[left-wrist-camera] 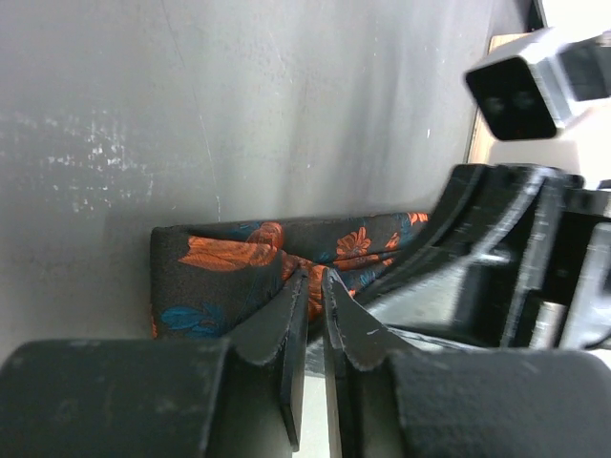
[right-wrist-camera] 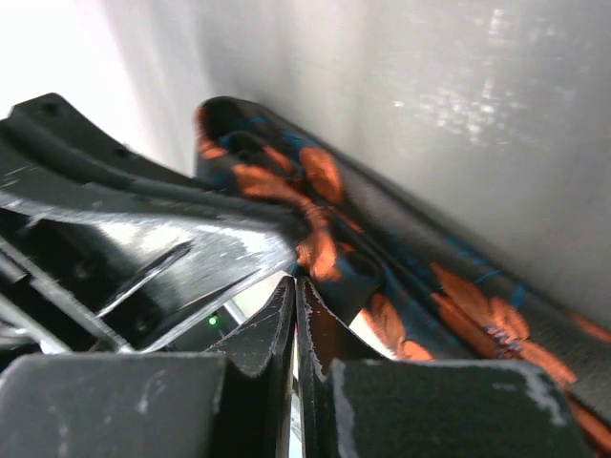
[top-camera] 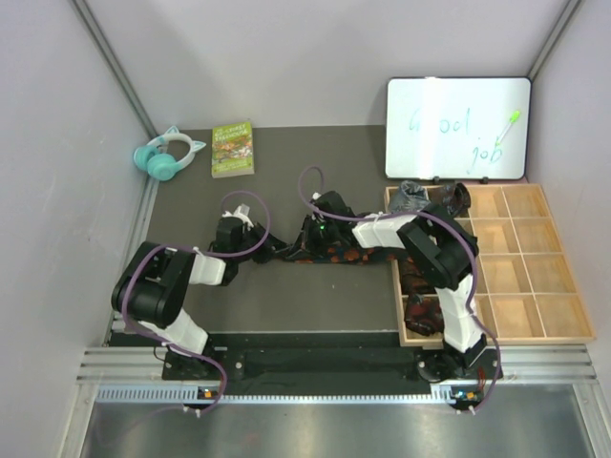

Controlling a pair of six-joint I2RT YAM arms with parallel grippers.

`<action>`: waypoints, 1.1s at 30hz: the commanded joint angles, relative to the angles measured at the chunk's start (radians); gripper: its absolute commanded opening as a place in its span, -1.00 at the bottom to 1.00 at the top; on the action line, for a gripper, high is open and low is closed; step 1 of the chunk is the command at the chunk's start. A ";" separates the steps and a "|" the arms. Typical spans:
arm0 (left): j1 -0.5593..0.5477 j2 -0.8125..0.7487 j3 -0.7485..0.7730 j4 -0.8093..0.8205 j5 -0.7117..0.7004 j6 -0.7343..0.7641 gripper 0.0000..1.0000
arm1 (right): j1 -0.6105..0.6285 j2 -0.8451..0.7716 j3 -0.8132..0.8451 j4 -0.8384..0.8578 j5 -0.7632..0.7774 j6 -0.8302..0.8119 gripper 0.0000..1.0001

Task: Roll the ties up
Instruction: Roll the tie at the center of the board.

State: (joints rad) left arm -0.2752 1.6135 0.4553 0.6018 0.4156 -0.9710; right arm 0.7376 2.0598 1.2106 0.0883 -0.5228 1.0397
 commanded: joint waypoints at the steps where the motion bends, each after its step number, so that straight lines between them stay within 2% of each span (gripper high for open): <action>1: 0.008 0.017 -0.010 0.046 0.008 0.006 -0.67 | 0.002 0.025 0.004 0.034 0.010 -0.024 -1.00; 6: 0.008 0.016 -0.007 0.046 0.011 0.006 -0.66 | -0.009 0.016 -0.003 0.022 0.017 -0.043 -1.00; 14: 0.008 -0.055 0.029 -0.051 0.006 0.040 -0.47 | -0.021 0.016 -0.008 0.010 0.029 -0.059 -1.00; 20: 0.008 -0.162 0.077 -0.213 -0.023 0.100 -0.16 | -0.021 0.033 -0.019 0.022 0.026 -0.058 -1.00; 29: 0.017 -0.357 0.161 -0.534 -0.191 0.259 0.29 | -0.021 0.040 -0.042 0.039 0.018 -0.055 -1.00; 33: 0.044 -0.371 0.140 -0.574 -0.215 0.320 0.41 | -0.023 0.036 -0.043 0.036 0.018 -0.056 -1.00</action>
State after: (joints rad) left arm -0.2565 1.2629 0.5911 0.1333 0.2611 -0.7452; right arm 0.7235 2.0789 1.1835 0.1101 -0.5266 1.0103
